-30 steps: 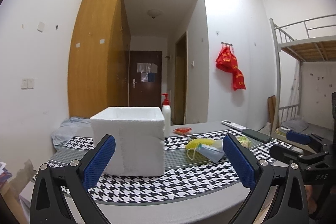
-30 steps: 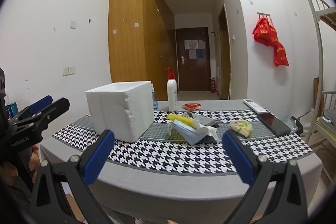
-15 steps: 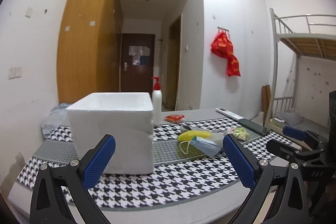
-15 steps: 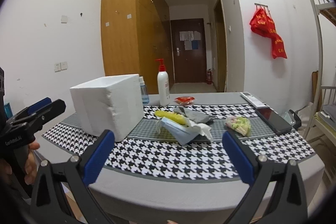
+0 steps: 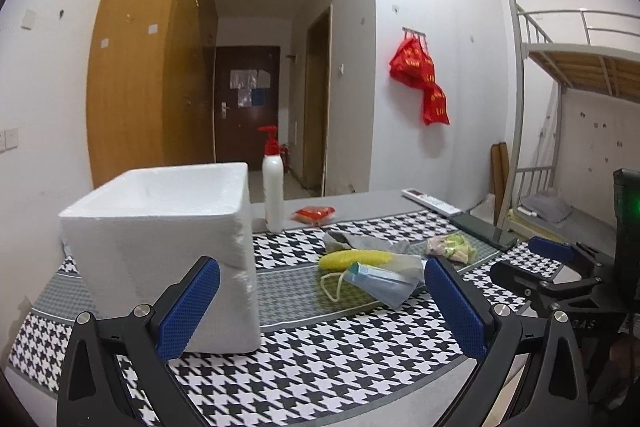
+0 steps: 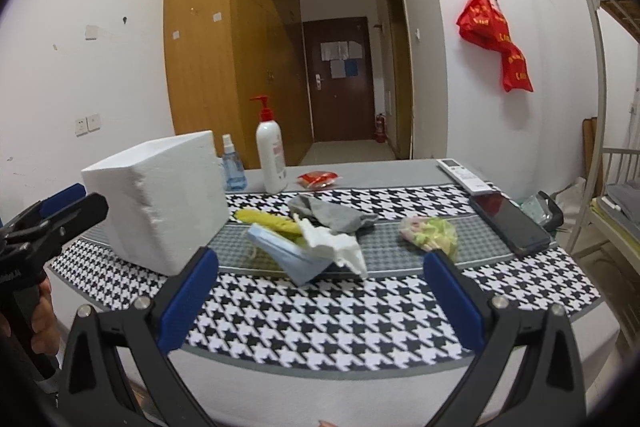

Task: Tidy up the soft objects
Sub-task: 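Move the left gripper down toward the yellow mesh foam net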

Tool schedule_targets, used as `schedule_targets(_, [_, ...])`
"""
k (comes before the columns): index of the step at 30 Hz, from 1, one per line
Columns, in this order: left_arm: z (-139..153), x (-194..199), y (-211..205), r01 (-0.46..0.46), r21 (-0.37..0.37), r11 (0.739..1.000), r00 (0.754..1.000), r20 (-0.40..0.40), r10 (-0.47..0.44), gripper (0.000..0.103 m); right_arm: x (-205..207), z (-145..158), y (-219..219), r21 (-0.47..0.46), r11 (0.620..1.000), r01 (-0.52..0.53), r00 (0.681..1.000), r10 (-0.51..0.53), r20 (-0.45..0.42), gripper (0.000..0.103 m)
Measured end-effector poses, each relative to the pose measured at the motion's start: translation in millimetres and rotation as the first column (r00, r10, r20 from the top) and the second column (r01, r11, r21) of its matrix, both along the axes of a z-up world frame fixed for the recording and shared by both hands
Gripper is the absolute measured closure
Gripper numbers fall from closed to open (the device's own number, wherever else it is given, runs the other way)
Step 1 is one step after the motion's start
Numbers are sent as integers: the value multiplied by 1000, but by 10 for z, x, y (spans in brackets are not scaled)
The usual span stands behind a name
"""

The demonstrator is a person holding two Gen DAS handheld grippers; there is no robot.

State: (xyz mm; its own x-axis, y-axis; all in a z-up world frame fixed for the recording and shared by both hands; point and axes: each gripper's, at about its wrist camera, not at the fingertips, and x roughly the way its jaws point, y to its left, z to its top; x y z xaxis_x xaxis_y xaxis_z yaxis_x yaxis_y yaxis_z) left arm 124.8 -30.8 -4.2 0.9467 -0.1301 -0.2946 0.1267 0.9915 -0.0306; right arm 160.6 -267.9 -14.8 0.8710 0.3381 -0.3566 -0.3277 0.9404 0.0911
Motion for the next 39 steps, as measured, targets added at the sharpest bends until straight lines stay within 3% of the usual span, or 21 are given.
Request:
schedule_targets(17, [-6,520,-295,62,41,997,995,-86,-59,1,421,-81,-249,-6,999,49,997,-49,-65,0])
schedule_targets(29, [-73,957,-484,73,121,990,982,-180,-51,1,705,-149,-369,-11,998,58,992,-59,-115,0])
schedule_targets(39, [-218,1292,-661,142,229,963,966,-246,-84,1,820,-206,-465,-15,997,78,986,-79,-146,0])
